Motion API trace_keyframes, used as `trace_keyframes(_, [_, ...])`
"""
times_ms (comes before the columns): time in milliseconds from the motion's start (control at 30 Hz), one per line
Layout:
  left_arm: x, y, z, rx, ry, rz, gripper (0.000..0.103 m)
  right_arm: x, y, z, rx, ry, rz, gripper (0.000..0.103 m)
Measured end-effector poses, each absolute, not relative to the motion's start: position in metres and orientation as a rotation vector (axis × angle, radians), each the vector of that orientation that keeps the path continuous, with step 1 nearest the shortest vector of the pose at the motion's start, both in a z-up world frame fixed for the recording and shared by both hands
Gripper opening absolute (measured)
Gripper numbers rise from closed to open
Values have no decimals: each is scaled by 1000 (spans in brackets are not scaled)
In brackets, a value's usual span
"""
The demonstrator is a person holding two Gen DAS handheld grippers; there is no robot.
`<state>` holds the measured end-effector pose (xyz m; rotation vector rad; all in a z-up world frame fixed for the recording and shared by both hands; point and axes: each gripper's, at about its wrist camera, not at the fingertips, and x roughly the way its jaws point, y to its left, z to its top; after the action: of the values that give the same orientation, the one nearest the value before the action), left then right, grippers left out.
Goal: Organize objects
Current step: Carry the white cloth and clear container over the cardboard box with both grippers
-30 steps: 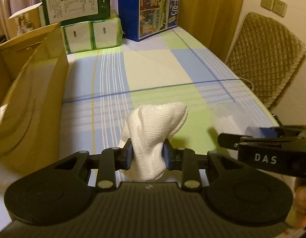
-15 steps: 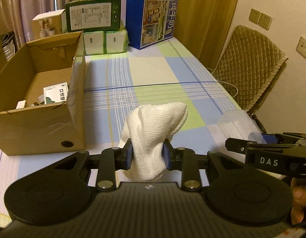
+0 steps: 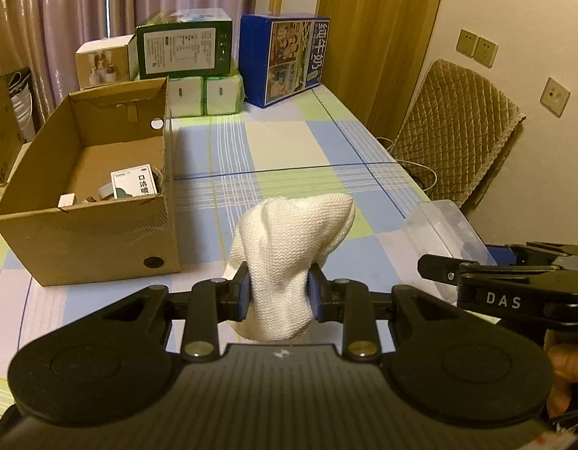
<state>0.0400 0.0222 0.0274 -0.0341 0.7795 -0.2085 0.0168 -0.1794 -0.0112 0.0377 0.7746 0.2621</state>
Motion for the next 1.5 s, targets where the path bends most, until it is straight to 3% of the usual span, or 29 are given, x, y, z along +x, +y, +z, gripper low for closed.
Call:
trace_keyframes(933, [27, 47, 46, -12, 747, -167, 25, 19, -151, 0, 11, 749, 317, 53])
trace_keyframes(1500, [22, 108, 55, -24, 747, -32, 25, 26, -93, 1, -18, 740, 437, 53])
